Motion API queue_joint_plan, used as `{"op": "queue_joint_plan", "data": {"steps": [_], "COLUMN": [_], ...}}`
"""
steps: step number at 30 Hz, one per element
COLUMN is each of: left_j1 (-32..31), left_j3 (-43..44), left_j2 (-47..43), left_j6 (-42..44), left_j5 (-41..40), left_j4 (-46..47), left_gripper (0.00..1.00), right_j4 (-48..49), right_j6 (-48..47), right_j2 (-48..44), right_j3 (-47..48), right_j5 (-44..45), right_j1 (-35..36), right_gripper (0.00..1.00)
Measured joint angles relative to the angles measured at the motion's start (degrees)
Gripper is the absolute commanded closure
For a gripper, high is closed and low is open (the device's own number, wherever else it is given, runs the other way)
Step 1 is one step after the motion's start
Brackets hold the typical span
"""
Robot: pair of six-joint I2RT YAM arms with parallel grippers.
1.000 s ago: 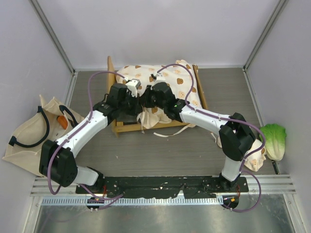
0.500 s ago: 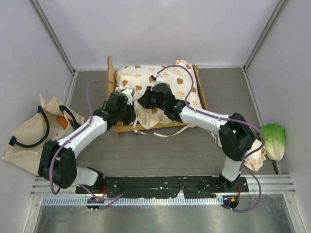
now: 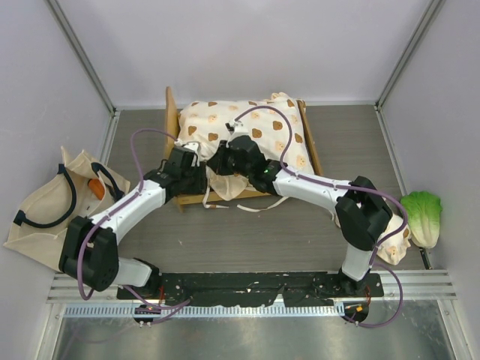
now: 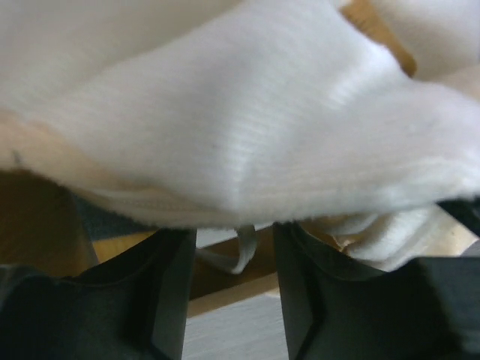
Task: Set up the pet bed
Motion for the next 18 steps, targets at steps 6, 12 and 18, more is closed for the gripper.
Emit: {"op": "queue_joint_plan", "data": {"steps": [6, 12, 18], "left_j1": [-0.1, -0.1, -0.1], "left_j3": [0.5, 4.7, 5.8], "left_j2": [-5.1, -11.7, -17.8], "left_j6": [-1.8, -2.4, -3.3], "left_j5": [-1.3, -0.7, -0.4], "left_j4": [-3.5, -5.7, -7.6], "left_gripper": [0.36, 0.33, 0.3], "right_j4": [0.6, 1.0, 1.3], "right_j6": [0.1, 0.2, 0.3], "right_j2": [0.0, 0.0, 0.3], "right_j3": [-1.2, -1.3, -1.3], "right_j5": [0.8, 1.3, 1.4], "right_j1": [1.7, 2.4, 3.3], "right_gripper": [0.92, 0.93, 0.93]}}
